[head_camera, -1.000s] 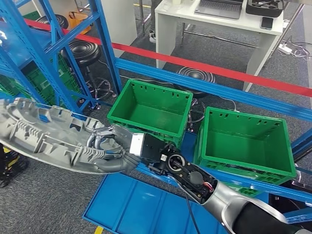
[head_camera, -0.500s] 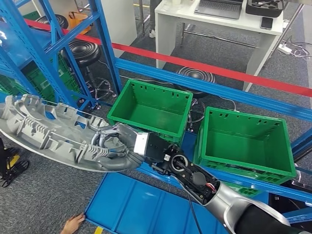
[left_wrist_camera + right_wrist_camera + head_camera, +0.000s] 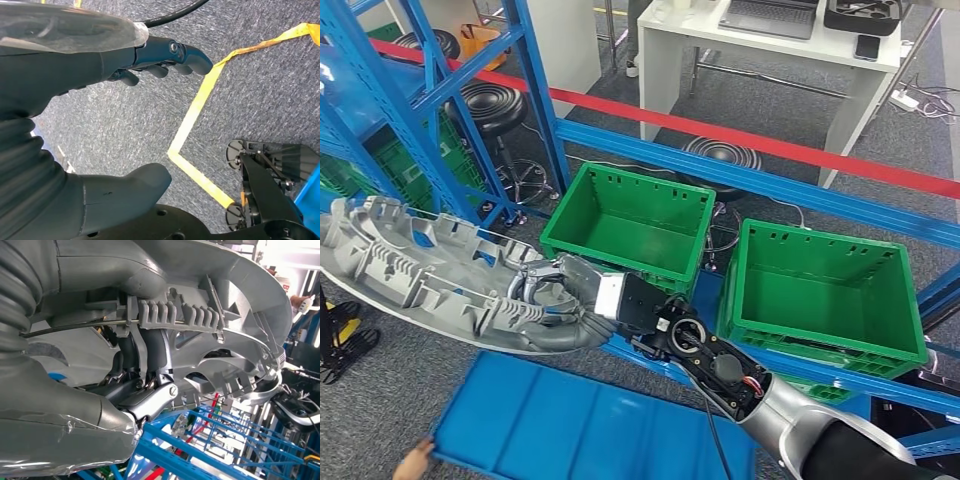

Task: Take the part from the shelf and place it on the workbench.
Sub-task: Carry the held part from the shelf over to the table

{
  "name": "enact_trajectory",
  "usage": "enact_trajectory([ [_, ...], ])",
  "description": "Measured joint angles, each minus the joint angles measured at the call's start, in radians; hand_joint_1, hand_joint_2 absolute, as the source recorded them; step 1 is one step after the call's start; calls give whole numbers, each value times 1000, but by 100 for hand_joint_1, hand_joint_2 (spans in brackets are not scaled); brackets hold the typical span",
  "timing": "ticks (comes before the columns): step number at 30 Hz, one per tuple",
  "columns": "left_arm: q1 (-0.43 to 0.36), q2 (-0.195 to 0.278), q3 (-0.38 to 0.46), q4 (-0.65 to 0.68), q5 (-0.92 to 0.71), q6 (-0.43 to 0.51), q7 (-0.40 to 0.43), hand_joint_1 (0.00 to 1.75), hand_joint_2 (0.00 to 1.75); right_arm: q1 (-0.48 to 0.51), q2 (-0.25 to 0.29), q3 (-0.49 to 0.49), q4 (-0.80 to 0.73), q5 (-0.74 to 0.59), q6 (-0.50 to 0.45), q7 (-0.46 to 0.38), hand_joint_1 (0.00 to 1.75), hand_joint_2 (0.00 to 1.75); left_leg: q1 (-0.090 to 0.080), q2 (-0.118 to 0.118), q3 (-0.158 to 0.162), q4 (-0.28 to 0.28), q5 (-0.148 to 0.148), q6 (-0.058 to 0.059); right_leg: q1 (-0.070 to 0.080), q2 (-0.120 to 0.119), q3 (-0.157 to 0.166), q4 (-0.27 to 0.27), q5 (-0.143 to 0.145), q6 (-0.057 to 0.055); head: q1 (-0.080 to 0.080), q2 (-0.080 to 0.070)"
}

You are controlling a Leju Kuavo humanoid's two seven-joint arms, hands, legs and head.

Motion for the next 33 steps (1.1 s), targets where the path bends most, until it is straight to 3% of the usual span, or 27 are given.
enact_trajectory([
  [33, 0, 0, 0, 0, 16, -1, 1, 0, 175, 0, 0, 7, 0, -3, 9, -1, 175, 175, 0, 0, 0, 0, 0, 0, 0, 0, 0, 0, 0, 0, 0, 0],
])
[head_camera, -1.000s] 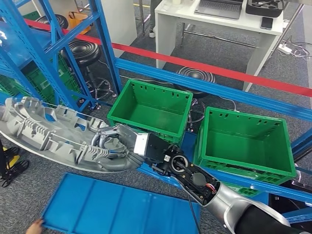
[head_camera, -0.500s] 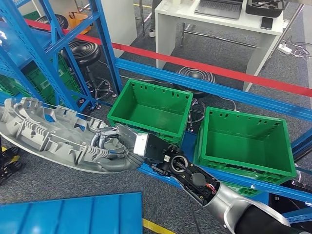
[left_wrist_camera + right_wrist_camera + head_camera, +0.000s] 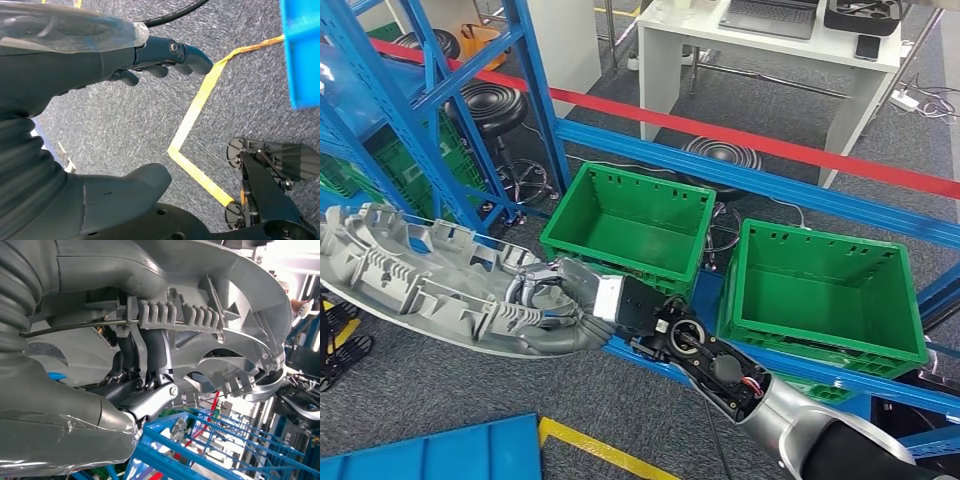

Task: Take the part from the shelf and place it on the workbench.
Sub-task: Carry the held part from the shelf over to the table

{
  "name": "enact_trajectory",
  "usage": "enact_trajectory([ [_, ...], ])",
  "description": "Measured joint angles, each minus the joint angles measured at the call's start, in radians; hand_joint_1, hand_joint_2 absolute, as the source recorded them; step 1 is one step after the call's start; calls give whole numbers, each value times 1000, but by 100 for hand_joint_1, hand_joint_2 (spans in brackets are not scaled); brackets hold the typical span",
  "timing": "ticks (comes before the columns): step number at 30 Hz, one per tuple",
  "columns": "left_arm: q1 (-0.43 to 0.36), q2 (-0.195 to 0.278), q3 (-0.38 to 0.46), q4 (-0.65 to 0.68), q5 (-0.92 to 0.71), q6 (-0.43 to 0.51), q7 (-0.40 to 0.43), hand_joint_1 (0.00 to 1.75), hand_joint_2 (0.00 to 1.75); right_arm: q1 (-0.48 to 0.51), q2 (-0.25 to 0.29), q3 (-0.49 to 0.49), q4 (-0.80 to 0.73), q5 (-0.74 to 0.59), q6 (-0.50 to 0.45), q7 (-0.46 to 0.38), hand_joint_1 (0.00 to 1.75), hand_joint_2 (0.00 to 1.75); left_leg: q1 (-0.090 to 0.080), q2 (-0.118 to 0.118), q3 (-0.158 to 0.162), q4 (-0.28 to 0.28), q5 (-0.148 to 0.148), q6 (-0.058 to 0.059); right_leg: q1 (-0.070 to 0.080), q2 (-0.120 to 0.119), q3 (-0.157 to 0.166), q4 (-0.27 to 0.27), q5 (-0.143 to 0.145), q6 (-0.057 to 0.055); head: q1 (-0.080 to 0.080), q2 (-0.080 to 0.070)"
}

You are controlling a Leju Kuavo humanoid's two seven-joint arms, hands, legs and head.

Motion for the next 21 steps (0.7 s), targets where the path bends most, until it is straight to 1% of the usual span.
enact_trajectory([
  [9, 0, 0, 0, 0, 6, 2, 0, 0, 175, -2, 0, 4, 0, -5, 10, -3, 175, 175, 0, 0, 0, 0, 0, 0, 0, 0, 0, 0, 0, 0, 0, 0],
  [21, 0, 0, 0, 0, -2, 2, -8, 0, 175, -4, 0, 4, 0, -4, -2, -5, 175, 175, 0, 0, 0, 0, 0, 0, 0, 0, 0, 0, 0, 0, 0, 0],
])
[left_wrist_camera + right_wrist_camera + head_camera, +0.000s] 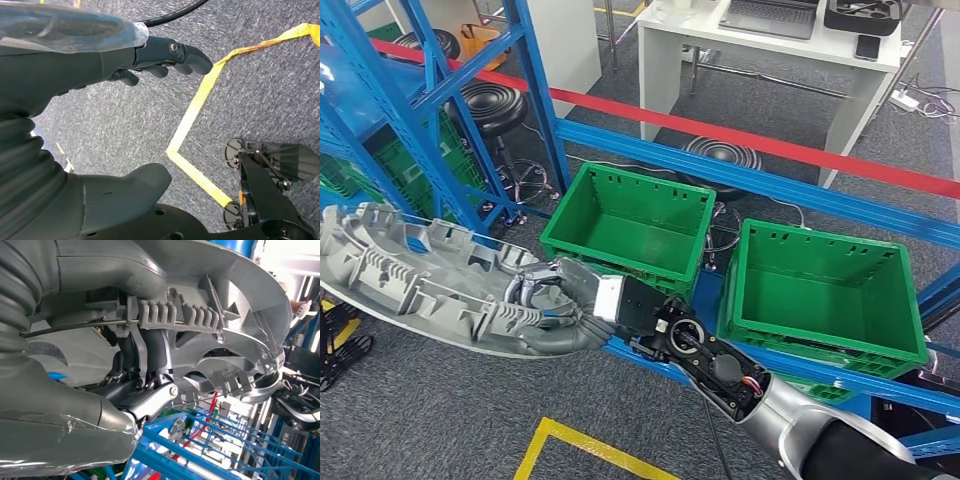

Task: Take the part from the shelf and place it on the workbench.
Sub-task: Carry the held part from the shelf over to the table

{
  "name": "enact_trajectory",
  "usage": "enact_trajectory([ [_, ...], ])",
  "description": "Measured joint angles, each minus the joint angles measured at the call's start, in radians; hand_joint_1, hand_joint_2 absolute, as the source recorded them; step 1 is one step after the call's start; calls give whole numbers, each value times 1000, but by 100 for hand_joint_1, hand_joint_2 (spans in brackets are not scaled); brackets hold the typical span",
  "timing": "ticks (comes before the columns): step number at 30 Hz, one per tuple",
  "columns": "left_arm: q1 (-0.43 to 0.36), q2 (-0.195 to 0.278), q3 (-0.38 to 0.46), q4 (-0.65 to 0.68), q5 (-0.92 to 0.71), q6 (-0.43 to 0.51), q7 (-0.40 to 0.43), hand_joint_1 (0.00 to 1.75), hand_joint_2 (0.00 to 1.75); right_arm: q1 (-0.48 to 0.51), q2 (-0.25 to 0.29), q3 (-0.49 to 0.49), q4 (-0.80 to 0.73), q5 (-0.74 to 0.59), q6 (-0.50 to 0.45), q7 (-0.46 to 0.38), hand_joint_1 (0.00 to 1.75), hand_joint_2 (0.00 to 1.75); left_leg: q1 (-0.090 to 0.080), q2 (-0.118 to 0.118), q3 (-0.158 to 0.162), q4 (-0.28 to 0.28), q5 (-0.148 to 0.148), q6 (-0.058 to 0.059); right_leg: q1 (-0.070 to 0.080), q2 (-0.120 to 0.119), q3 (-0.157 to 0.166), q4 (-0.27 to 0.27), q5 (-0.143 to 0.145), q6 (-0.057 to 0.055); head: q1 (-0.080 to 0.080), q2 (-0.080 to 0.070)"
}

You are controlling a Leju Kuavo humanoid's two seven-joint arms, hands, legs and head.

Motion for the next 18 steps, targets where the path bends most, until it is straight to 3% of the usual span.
enact_trajectory([
  [18, 0, 9, 0, 0, 3, 9, 9, 0, 175, 4, 0, 0, -10, 11, -19, 5, 175, 175, 0, 0, 0, 0, 0, 0, 0, 0, 0, 0, 0, 0, 0, 0],
])
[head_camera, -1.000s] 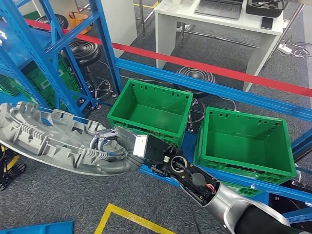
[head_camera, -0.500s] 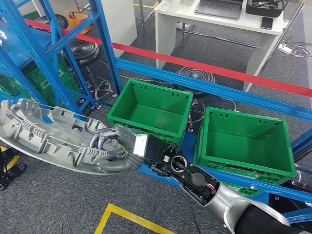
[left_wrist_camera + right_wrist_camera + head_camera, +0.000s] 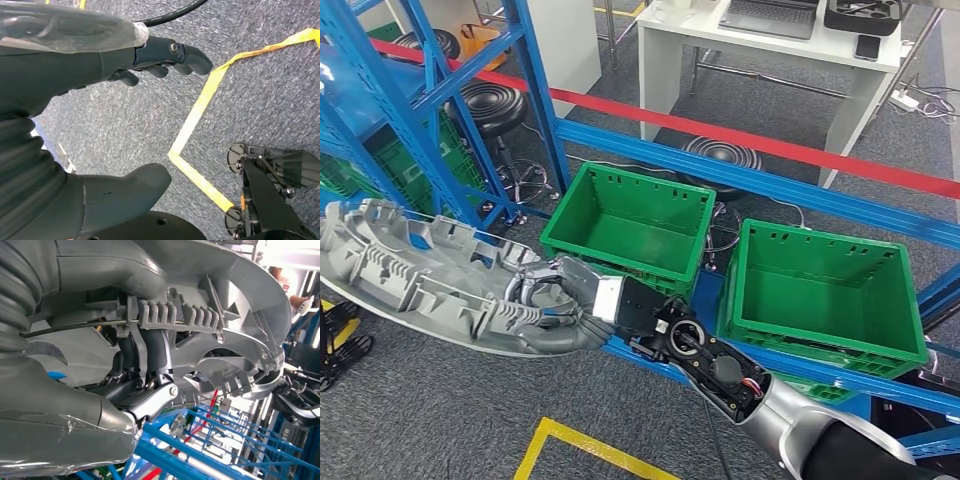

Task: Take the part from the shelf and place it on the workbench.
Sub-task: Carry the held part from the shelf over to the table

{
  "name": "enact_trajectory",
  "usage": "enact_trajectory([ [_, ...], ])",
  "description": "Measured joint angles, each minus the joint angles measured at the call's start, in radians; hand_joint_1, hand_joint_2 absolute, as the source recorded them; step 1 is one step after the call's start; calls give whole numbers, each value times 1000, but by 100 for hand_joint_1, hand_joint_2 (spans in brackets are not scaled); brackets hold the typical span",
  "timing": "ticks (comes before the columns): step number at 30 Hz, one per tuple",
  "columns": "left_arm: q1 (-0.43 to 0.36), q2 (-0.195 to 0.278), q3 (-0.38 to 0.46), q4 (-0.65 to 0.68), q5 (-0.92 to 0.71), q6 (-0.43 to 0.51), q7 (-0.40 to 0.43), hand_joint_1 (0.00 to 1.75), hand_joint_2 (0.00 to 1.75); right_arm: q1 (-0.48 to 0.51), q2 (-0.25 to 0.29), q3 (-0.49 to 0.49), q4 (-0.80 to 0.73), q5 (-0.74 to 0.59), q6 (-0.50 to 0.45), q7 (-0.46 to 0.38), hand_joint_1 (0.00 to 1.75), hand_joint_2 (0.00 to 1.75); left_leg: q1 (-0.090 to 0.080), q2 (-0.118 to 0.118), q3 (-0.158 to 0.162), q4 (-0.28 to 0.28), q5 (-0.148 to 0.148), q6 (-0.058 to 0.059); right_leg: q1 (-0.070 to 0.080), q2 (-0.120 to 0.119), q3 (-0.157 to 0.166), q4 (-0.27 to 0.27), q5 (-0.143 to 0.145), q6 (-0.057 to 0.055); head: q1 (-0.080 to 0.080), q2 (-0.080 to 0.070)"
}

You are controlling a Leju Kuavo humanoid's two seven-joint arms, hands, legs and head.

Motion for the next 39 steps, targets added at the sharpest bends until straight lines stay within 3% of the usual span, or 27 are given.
enact_trajectory([
  [19, 1, 11, 0, 0, 5, 1, 17, 0, 175, -2, 0, -3, 0, 2, 0, -12, 175, 175, 0, 0, 0, 0, 0, 0, 0, 0, 0, 0, 0, 0, 0, 0],
  [28, -9, 18, 0, 0, -10, -18, -24, 0, 175, -2, 0, -18, 0, 16, -11, -33, 175, 175, 0, 0, 0, 0, 0, 0, 0, 0, 0, 0, 0, 0, 0, 0],
  [39, -13, 27, 0, 0, -2, -21, -18, 0, 175, -4, 0, -25, 11, 14, -3, -50, 175, 175, 0, 0, -1, 0, 0, 0, 0, 0, 0, 0, 0, 0, 0, 0],
])
